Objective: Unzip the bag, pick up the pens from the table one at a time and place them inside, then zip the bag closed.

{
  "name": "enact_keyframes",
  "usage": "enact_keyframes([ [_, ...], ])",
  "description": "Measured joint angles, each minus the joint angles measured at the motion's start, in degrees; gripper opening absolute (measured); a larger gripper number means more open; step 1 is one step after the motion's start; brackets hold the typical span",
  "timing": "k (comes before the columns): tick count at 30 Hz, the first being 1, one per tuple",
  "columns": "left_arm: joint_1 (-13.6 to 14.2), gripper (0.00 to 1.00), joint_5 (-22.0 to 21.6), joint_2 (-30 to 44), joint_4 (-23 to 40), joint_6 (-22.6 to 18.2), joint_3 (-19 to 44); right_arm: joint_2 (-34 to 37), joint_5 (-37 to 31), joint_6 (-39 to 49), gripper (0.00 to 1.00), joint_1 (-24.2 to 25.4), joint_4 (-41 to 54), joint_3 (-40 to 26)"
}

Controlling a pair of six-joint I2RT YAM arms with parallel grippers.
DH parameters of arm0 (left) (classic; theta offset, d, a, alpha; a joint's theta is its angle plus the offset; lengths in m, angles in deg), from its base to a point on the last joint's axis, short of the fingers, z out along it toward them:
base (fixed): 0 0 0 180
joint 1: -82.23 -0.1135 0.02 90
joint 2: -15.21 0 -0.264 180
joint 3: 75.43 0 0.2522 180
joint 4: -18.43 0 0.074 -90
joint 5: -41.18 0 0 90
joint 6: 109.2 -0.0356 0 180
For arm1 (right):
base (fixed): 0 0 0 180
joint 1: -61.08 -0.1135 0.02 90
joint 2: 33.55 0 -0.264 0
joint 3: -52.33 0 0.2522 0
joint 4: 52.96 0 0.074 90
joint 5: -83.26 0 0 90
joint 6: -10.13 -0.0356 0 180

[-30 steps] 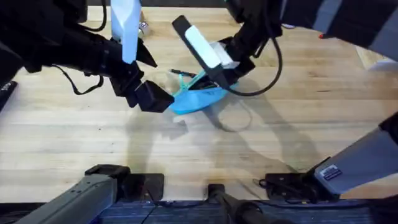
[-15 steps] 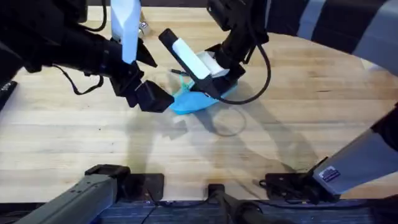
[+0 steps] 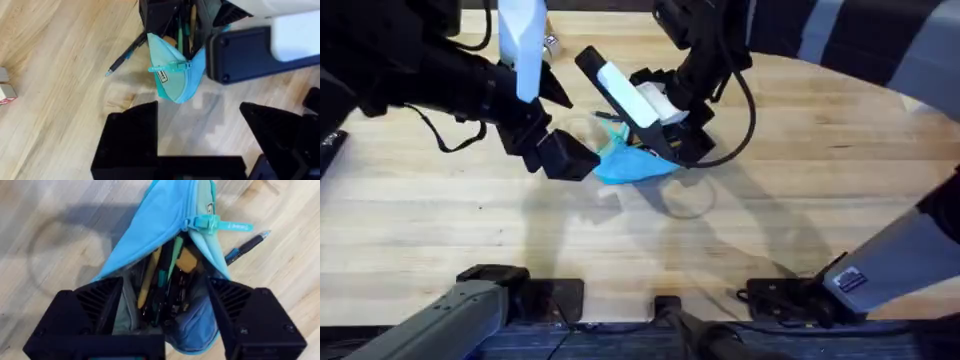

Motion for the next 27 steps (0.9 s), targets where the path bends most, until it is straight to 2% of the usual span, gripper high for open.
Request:
enact_keyframes([
  [6,0.00,0.993,0.00,0.00,-0.21,0.00,0.00,-0.18,0.01,-4.16,0.996,0.00,-0.07,0.00],
  [12,0.00,0.994,0.00,0.00,-0.44,0.00,0.00,-3.78,0.00,-14.75,0.996,0.01,-1.76,-0.13],
  [20,0.00,0.993,0.00,0.00,-1.53,0.00,0.00,-4.50,0.31,-30.91,0.995,0.00,-4.90,-6.95],
  [27,-0.92,0.993,0.11,0.00,-1.53,-0.02,0.00,-4.50,0.66,-50.69,0.995,0.02,-11.29,-7.98],
])
